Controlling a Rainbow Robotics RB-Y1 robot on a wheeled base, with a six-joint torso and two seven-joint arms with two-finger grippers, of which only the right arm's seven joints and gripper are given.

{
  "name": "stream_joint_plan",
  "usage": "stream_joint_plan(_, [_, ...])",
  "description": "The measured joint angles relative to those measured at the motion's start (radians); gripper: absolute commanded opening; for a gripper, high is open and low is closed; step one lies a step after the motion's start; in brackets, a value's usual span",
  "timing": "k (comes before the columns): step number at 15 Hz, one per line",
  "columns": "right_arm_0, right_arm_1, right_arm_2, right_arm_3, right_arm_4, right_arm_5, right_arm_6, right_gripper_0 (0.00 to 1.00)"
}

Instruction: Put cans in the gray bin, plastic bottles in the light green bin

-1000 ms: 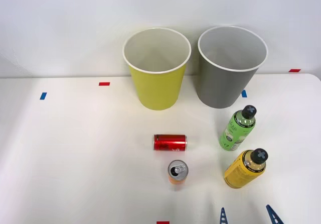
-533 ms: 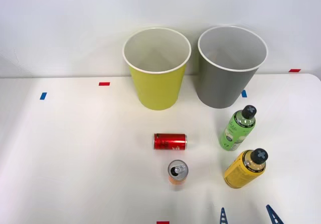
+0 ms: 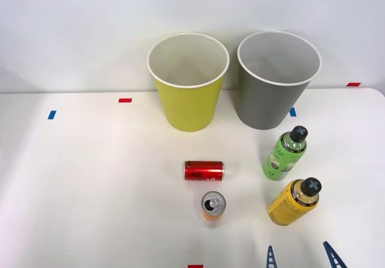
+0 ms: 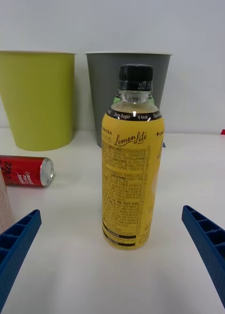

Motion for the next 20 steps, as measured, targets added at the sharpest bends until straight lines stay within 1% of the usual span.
stream_joint_plan(4, [-0.024,-0.063,0.008,-0.006,-0.050,-0.037,0.010,1.00])
stream_joint_plan(9, [-0.072,-0.084,0.034,-0.005,-0.111,-0.038,0.029,1.00])
stream_joint_plan(16, [-0.186,-0.077,0.044,0.000,-0.178,0.007,0.042,1.00])
stream_joint_plan(20, [-0.267,-0.051,0.028,0.057,-0.198,0.012,0.048,1.00])
